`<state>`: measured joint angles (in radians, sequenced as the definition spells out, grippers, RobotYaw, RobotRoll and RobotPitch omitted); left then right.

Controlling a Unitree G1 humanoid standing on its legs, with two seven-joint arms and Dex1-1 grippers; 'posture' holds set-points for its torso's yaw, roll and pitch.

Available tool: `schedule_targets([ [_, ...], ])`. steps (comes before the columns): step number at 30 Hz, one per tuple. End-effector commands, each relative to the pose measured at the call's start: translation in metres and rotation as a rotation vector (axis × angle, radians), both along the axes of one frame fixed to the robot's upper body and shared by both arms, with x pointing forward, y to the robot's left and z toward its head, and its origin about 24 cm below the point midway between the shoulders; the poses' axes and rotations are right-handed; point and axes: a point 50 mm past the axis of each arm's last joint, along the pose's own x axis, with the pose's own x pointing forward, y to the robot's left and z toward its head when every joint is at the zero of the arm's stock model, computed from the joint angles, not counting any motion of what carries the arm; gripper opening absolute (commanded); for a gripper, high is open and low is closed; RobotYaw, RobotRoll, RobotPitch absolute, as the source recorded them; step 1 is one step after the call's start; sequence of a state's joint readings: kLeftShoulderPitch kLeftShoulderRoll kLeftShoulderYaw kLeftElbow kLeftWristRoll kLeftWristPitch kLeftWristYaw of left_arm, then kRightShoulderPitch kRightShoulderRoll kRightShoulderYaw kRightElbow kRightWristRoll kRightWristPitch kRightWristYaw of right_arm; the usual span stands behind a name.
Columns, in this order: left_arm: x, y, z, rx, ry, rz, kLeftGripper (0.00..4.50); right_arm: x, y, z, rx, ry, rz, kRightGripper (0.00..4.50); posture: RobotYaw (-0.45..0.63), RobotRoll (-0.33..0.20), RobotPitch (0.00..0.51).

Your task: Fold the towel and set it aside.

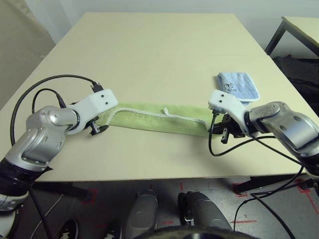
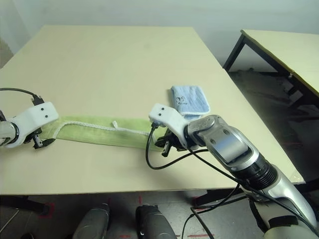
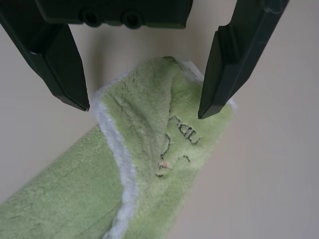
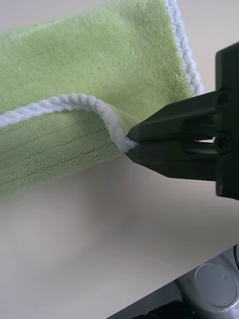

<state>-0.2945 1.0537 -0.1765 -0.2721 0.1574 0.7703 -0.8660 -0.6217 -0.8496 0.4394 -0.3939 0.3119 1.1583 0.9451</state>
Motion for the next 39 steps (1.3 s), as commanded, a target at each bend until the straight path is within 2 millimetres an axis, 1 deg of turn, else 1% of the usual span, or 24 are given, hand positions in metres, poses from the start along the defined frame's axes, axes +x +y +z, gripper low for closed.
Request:
schedule_targets([
  [1,-0.001,0.000,-0.007,-0.004,0.021,0.003,3.16,-0.002,0.000,0.002,0.007,-0.009,0.005,0.00,0.12,0.000,0.098],
  [3,-0.001,0.002,-0.007,-0.004,0.025,0.005,2.51,-0.003,0.000,0.002,0.007,-0.008,0.006,0.00,0.12,0.000,0.099],
  [5,0.000,0.004,-0.008,-0.005,0.027,0.007,1.74,-0.003,0.000,0.002,0.008,-0.008,0.006,0.00,0.12,0.000,0.099],
  [6,0.000,0.005,-0.008,-0.005,0.028,0.009,1.46,-0.003,0.000,0.002,0.008,-0.008,0.007,0.00,0.12,0.000,0.099],
  [8,0.000,0.006,-0.008,-0.005,0.028,0.010,0.68,-0.003,0.000,0.002,0.008,-0.009,0.008,0.00,0.12,0.000,0.098],
  [10,0.001,0.009,-0.006,-0.003,0.023,0.008,0.04,-0.002,-0.002,0.003,0.003,-0.016,0.016,0.00,0.12,0.000,0.099],
  [12,0.003,0.013,-0.001,0.001,0.016,0.002,0.04,-0.001,-0.004,0.005,-0.003,-0.030,0.034,0.00,0.12,0.000,0.099],
  [17,0.007,0.027,0.023,-0.056,0.028,-0.032,0.04,0.007,-0.017,0.013,-0.008,-0.084,0.068,0.00,0.12,0.000,0.099],
  [18,0.008,0.031,0.033,-0.084,0.032,-0.047,0.04,0.013,-0.022,0.019,-0.007,-0.122,0.065,0.00,0.12,0.000,0.099],
  [20,0.010,0.037,0.045,-0.119,0.033,-0.073,0.04,0.021,-0.029,0.026,-0.007,-0.173,0.061,0.00,0.11,0.000,0.096],
  [22,0.015,0.045,0.060,-0.188,-0.002,-0.084,0.04,0.034,-0.039,0.036,-0.030,-0.253,0.045,0.00,0.11,0.000,0.096],
  [26,0.014,0.066,0.076,-0.197,-0.008,-0.087,0.04,0.049,-0.055,0.052,-0.072,-0.350,0.034,0.00,0.09,0.000,0.094],
  [30,0.010,0.087,0.093,-0.189,-0.026,-0.061,0.04,0.056,-0.069,0.067,-0.128,-0.413,0.034,0.00,0.10,0.000,0.093],
  [35,0.007,0.101,0.102,-0.167,-0.029,-0.038,0.04,0.059,-0.078,0.075,-0.183,-0.434,0.064,0.00,0.10,0.000,0.092],
  [39,0.005,0.102,0.102,-0.188,-0.019,-0.043,0.04,0.058,-0.075,0.077,-0.178,-0.419,0.088,0.00,0.10,0.000,0.089],
])
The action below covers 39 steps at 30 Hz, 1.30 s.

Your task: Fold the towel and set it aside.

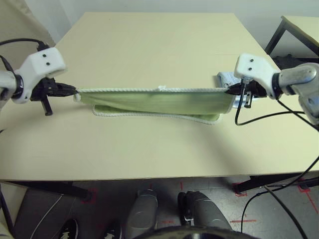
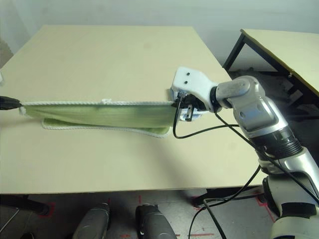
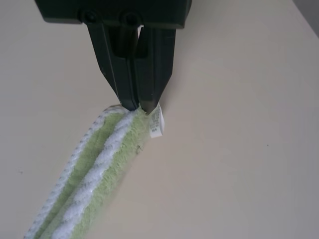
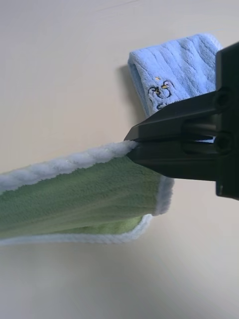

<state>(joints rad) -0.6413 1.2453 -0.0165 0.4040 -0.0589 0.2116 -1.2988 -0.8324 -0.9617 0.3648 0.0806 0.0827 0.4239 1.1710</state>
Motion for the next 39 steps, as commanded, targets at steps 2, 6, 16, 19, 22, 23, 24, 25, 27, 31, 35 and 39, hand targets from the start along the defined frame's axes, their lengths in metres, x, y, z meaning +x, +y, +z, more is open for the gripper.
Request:
schedule_targets([
  [2,-0.010,0.016,0.002,0.001,0.047,0.076,0.04,-0.004,-0.016,0.003,-0.041,0.050,-0.074,0.00,0.10,0.000,0.088],
  [6,-0.021,0.006,-0.001,-0.052,0.199,0.013,0.04,-0.017,-0.009,0.005,0.010,0.178,-0.037,0.00,0.10,0.000,0.087],
  [16,0.031,0.012,0.025,-0.098,-0.132,0.137,0.04,0.045,0.000,0.043,0.141,-0.188,-0.198,0.00,0.11,0.000,0.090],
  [19,0.049,0.020,0.042,-0.034,-0.351,0.255,0.04,0.069,0.000,0.069,0.171,-0.444,-0.283,0.00,0.10,0.000,0.090],
  [22,0.055,0.023,0.062,0.003,-0.526,0.327,0.04,0.078,-0.004,0.097,0.176,-0.663,-0.334,0.00,0.10,0.000,0.091],
  [23,0.055,0.024,0.072,0.015,-0.609,0.358,0.04,0.078,-0.007,0.107,0.174,-0.732,-0.350,0.00,0.10,0.000,0.090],
  [24,0.055,0.024,0.079,0.028,-0.673,0.379,0.04,0.078,-0.009,0.114,0.180,-0.782,-0.362,0.00,0.10,0.000,0.089],
  [25,0.054,0.024,0.084,0.043,-0.718,0.390,0.04,0.078,-0.011,0.119,0.184,-0.814,-0.367,0.00,0.10,0.000,0.090],
  [27,0.055,0.024,0.083,0.058,-0.727,0.369,0.04,0.079,-0.012,0.112,0.170,-0.790,-0.341,0.00,0.10,0.000,0.091],
  [31,0.053,0.025,0.049,0.056,-0.544,0.252,0.04,0.076,-0.012,0.059,0.094,-0.560,-0.220,0.00,0.11,0.000,0.098],
  [35,0.036,0.017,-0.007,0.095,-0.209,-0.050,0.04,0.053,-0.014,0.005,0.024,-0.295,-0.079,0.00,0.11,0.000,0.101],
  [39,0.000,-0.002,-0.059,0.014,0.120,-0.296,0.04,0.016,-0.014,-0.031,-0.035,-0.021,0.031,0.00,0.11,0.000,0.100],
])
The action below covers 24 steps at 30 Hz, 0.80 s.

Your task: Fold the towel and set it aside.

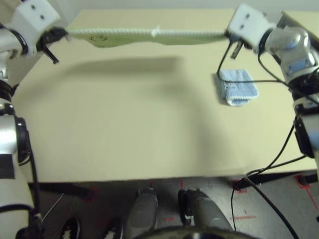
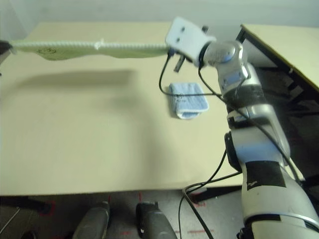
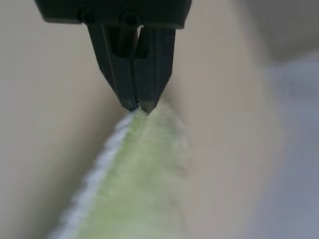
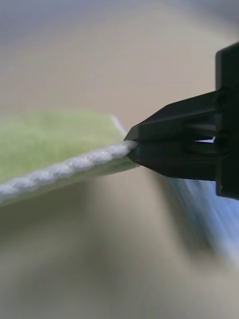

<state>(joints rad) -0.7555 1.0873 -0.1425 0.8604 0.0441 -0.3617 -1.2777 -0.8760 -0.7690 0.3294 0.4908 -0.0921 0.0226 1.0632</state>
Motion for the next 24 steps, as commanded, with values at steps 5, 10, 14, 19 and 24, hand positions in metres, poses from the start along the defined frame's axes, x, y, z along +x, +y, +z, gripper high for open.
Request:
schedule_targets([
  [5,-0.047,-0.029,-0.018,-0.079,0.246,-0.123,0.04,-0.050,-0.010,-0.016,-0.094,0.318,0.052,0.00,0.12,0.000,0.100],
  [10,-0.064,-0.024,-0.008,-0.023,0.316,-0.065,0.04,-0.074,-0.017,-0.020,-0.135,0.516,0.050,0.00,0.13,0.000,0.101],
  [14,-0.073,-0.015,-0.003,0.006,0.354,-0.019,0.04,-0.091,-0.020,-0.023,-0.147,0.634,0.032,0.00,0.13,0.000,0.106],
  [19,-0.079,-0.011,0.000,0.022,0.380,0.011,0.04,-0.106,-0.022,-0.025,-0.167,0.712,0.008,0.00,0.13,0.000,0.110],
  [24,-0.080,-0.015,-0.004,-0.053,0.390,0.042,0.04,-0.104,-0.018,-0.026,-0.154,0.665,0.013,0.00,0.12,0.000,0.111],
])
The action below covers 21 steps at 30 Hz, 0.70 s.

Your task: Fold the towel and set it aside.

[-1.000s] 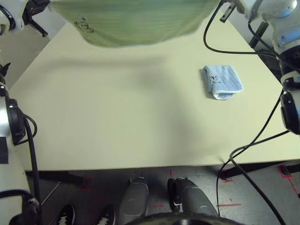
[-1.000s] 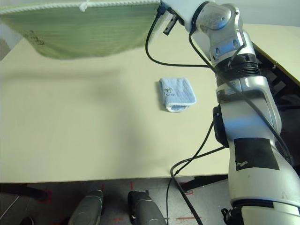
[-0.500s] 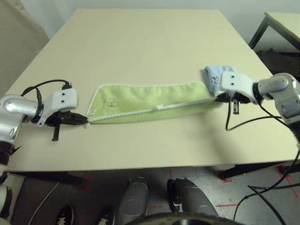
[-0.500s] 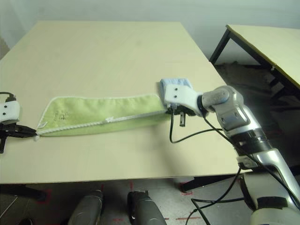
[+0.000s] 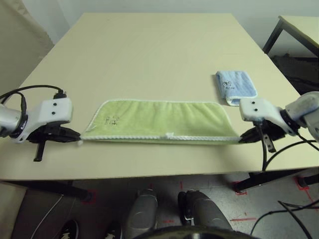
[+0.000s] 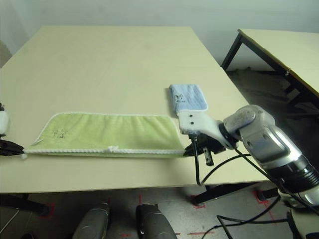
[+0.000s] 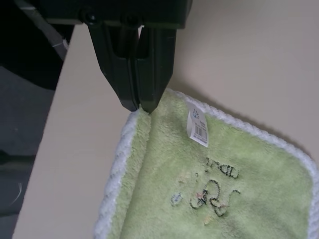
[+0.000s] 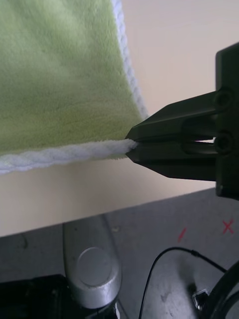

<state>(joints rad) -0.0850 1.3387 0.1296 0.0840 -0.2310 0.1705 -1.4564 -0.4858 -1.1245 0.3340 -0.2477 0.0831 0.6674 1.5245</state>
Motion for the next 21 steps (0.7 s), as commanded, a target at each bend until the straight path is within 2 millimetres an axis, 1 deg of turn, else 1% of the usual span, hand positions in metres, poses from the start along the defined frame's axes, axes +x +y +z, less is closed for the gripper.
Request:
schedule_targets([
  [1,0.000,0.002,0.003,-0.028,-0.011,0.065,0.04,0.008,-0.001,0.004,0.013,-0.075,-0.030,0.00,0.12,0.000,0.111],
  [3,0.004,0.000,0.002,-0.048,-0.028,0.081,0.04,0.017,0.003,0.008,0.043,-0.131,-0.040,0.00,0.12,0.000,0.111],
  [6,0.016,-0.003,0.002,-0.073,-0.068,0.111,0.04,0.032,0.010,0.013,0.090,-0.193,-0.060,0.00,0.12,0.000,0.111],
  [9,0.029,-0.007,0.002,-0.101,-0.098,0.124,0.04,0.044,0.016,0.012,0.107,-0.216,-0.066,0.00,0.13,0.000,0.110],
  [12,0.038,-0.004,0.005,-0.094,-0.115,0.135,0.04,0.053,0.015,0.012,0.107,-0.242,-0.079,0.00,0.12,0.000,0.111],
  [16,0.056,0.007,0.012,-0.041,-0.165,0.155,0.04,0.076,0.009,0.016,0.096,-0.321,-0.131,0.00,0.12,0.000,0.112],
  [21,0.076,0.006,0.013,-0.039,-0.201,0.145,0.04,0.090,0.006,0.014,0.101,-0.355,-0.161,0.00,0.12,0.000,0.114],
])
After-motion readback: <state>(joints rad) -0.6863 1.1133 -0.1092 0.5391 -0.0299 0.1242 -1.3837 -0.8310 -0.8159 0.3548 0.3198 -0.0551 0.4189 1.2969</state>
